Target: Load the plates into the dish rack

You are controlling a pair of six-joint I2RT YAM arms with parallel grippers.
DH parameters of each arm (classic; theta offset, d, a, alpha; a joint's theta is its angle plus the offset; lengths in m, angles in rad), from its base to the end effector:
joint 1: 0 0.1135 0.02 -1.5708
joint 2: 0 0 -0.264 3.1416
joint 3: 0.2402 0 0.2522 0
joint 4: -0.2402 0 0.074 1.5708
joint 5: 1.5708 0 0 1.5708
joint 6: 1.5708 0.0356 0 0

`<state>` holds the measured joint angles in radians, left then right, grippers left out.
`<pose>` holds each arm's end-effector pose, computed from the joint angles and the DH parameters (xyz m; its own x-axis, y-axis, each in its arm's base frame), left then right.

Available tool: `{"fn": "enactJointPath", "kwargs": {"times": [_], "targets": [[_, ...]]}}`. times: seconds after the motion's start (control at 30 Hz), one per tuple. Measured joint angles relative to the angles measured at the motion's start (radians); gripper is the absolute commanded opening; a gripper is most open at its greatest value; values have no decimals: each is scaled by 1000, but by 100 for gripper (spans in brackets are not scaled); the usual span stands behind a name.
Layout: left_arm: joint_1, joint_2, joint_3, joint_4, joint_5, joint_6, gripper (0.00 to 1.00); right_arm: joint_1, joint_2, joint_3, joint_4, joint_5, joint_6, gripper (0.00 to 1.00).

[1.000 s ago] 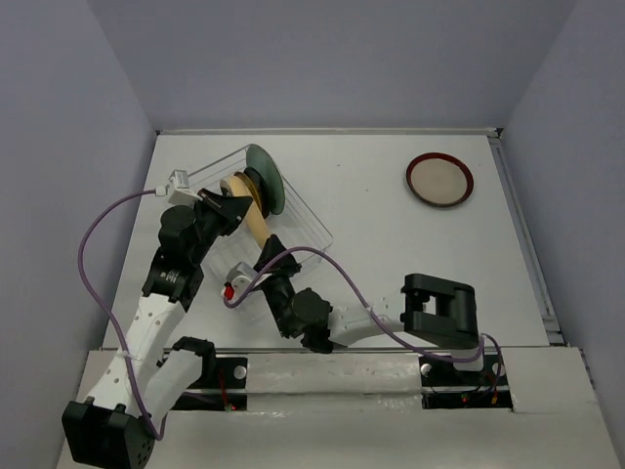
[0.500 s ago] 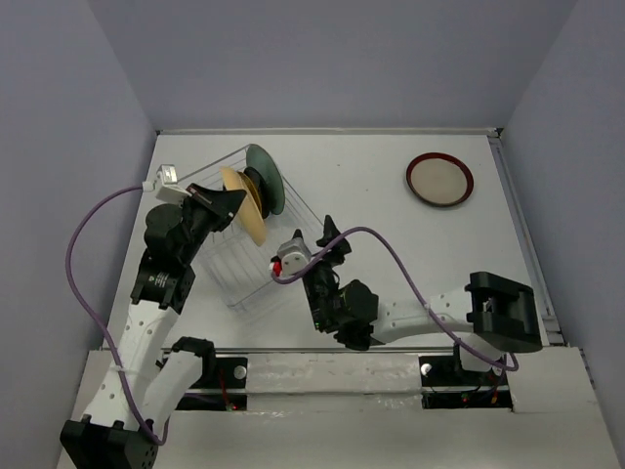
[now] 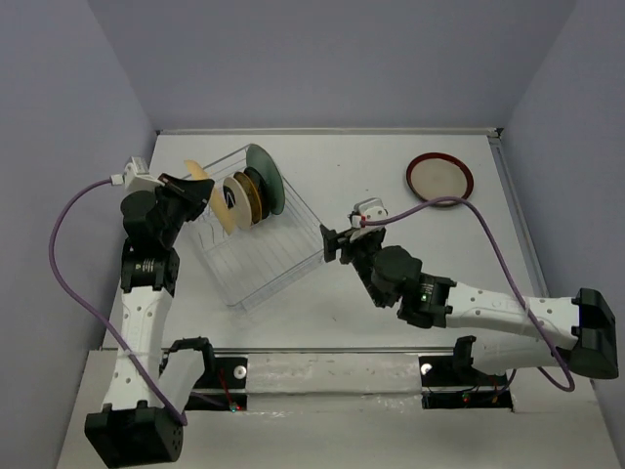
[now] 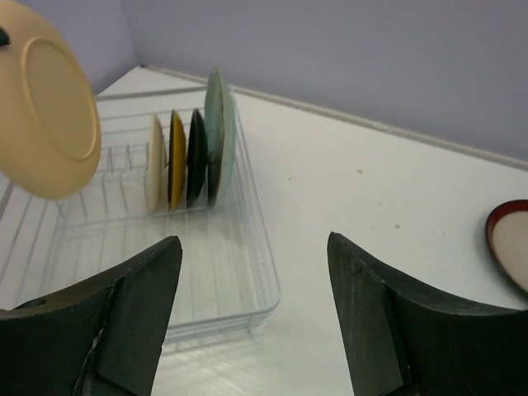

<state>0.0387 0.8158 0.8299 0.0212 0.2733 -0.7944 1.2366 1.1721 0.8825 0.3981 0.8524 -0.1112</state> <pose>0.1916 -0.0022 0.3730 -0.1410 -0.6929 -0.7071 0.1879 0.6825 -0.7063 0.1127 0.2427 0.3549 0.0771 -0.0007 -0.9970 -0.3700 0.9286 -0.0293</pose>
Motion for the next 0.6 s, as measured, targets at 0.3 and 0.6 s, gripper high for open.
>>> {"fn": "enactJointPath", "kwargs": {"times": [0.3,0.6], "targets": [[67,141,-40,50,42,36,5,-20,-105,-157,-190,-124,211,77],[68,137,-43,148,120,15,6,-49,-70,-163,-213,-154,268,77]]}}
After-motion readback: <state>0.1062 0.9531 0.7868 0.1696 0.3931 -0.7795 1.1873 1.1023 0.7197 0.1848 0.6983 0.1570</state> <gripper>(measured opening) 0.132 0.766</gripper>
